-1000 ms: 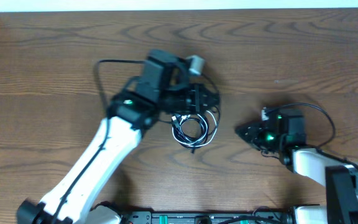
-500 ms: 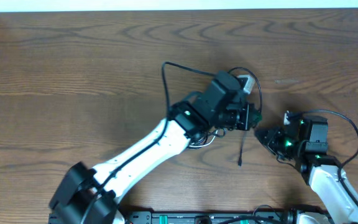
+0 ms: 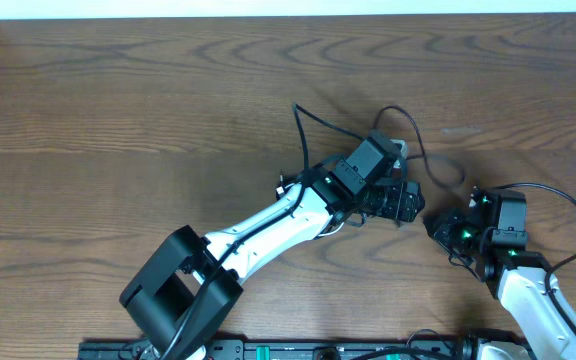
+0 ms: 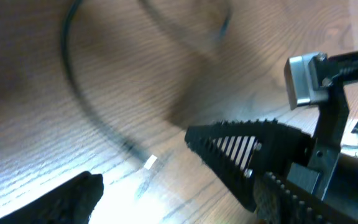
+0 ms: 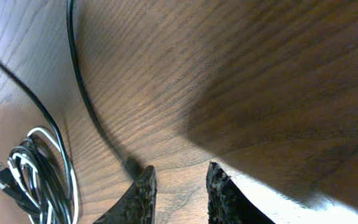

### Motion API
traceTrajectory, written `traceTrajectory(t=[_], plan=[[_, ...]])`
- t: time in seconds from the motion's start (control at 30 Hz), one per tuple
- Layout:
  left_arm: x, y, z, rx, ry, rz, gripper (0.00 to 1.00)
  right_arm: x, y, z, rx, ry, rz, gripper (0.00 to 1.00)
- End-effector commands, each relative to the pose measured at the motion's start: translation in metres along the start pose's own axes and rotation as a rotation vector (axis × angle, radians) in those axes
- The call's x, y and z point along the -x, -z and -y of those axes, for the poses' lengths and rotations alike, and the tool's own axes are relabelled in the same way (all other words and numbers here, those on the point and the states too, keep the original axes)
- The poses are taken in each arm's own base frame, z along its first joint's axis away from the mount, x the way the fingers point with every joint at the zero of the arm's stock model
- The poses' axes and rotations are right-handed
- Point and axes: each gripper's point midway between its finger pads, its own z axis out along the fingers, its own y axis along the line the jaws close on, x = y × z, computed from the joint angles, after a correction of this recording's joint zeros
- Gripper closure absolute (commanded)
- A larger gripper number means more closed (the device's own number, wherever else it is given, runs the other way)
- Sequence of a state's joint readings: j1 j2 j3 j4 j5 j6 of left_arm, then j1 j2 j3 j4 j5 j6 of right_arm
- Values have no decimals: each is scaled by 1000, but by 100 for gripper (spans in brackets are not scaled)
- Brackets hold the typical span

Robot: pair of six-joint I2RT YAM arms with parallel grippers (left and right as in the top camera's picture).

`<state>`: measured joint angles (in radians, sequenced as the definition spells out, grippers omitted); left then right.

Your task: Untangle cables

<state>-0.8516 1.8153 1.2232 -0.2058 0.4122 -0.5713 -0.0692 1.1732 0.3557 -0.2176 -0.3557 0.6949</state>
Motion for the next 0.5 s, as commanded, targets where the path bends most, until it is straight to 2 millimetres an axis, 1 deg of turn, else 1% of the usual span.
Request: traceTrajectory(t=[0.0, 0.1, 0.17, 0.27, 0.4, 0.43, 0.47], plan=[[15, 19, 7, -3, -77, 46, 12, 2, 1, 4, -20, 15, 19, 75], [22, 37, 9, -2, -94, 70, 11, 4, 1, 9, -44, 12, 30, 73], [29, 53, 7, 7, -105, 95, 11, 5, 2, 13, -68, 9, 40, 69], [33, 74, -9, 77, -83, 118, 10, 6, 2, 17, -87, 8, 47, 66], [24, 93, -30, 149, -26, 84, 11, 2, 2, 19, -98, 3, 32, 64], [19, 96, -36, 166, -9, 65, 13, 1, 2, 20, -101, 1, 29, 64], [14, 97, -43, 187, 7, 44, 25, 0, 2, 21, -104, -1, 25, 64]])
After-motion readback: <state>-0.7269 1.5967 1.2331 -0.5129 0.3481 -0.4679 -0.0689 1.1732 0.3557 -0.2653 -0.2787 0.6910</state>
